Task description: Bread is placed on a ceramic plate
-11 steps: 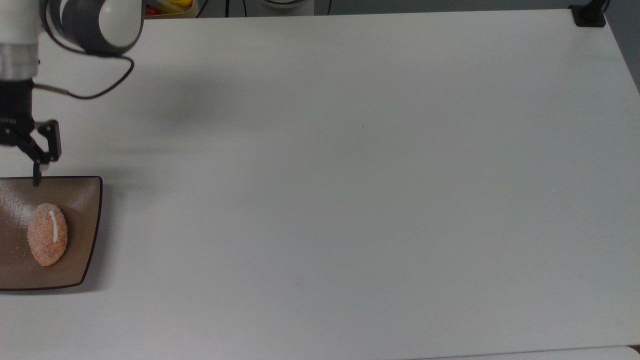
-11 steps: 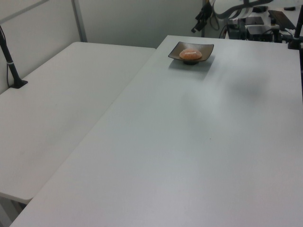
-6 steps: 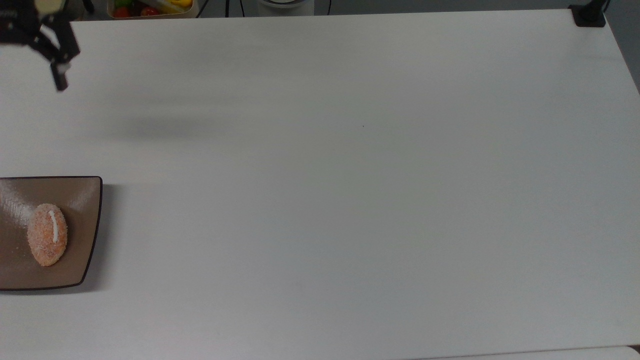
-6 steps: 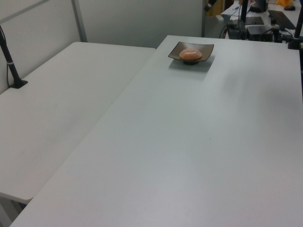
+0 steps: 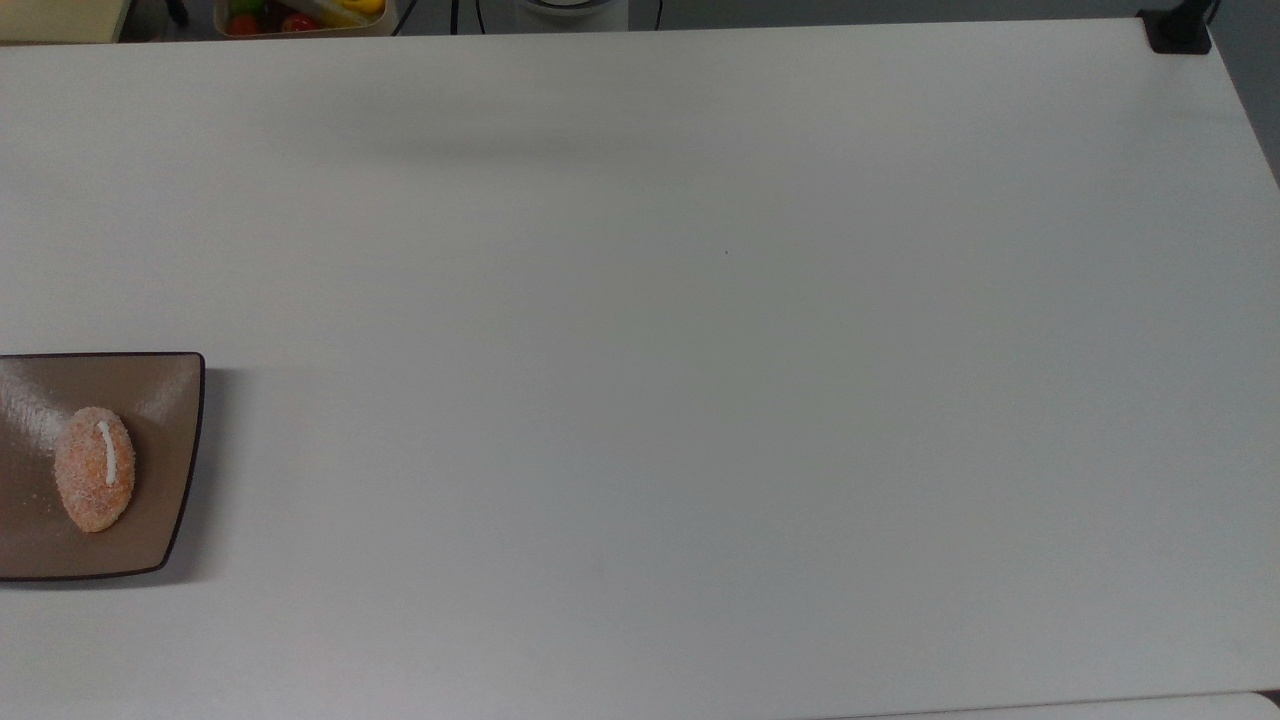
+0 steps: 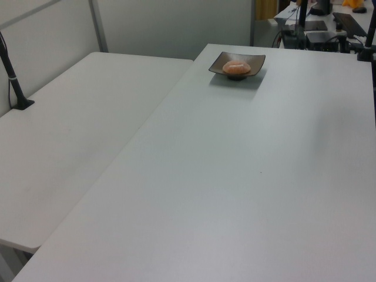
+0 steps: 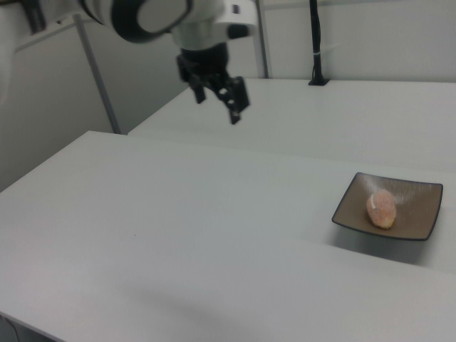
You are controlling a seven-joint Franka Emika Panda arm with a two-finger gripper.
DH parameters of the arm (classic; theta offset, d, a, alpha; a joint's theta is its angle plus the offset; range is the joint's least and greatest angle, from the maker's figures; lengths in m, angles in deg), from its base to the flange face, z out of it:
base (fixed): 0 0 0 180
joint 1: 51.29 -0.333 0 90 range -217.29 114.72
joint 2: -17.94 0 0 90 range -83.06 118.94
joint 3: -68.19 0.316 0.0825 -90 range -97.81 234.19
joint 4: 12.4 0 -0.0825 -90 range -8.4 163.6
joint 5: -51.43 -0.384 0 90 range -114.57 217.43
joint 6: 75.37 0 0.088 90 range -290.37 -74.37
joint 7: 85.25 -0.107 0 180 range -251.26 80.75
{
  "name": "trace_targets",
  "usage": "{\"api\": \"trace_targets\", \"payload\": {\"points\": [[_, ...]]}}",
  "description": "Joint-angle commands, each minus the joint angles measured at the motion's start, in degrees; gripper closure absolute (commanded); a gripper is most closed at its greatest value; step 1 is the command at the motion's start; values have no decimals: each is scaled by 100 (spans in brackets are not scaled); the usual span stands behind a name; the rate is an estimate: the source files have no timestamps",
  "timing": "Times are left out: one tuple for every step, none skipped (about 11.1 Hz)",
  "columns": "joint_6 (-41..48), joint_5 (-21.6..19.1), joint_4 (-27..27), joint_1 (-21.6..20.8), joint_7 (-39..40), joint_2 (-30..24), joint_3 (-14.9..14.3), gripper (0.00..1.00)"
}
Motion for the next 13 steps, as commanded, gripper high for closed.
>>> {"api": "trace_targets", "payload": {"points": [[447,613,399,-765,-898,-468,-30,0],[473,632,478,-976,-1092,-521,-38,0],[552,641,575,-1135,-1250,-583,-30,0],[518,641,697,-1310,-1313,-618,-30,0],[492,789,942,-1599,-1331,-644,-30,0],[483,1104,1110,-1785,-1322,-653,-30,0],[465,1272,1181,-1891,-1227,-654,-30,0],[378,1387,1252,-2005,-1025,-636,-30,0],[90,1423,1383,-2024,-719,-636,-21,0],[-252,1424,1454,-2015,-359,-627,-21,0],[-491,1424,1472,-1989,97,-601,-30,0],[-571,1415,1463,-1980,415,-583,-30,0],[-590,1389,1463,-1963,479,-583,-47,0]]}}
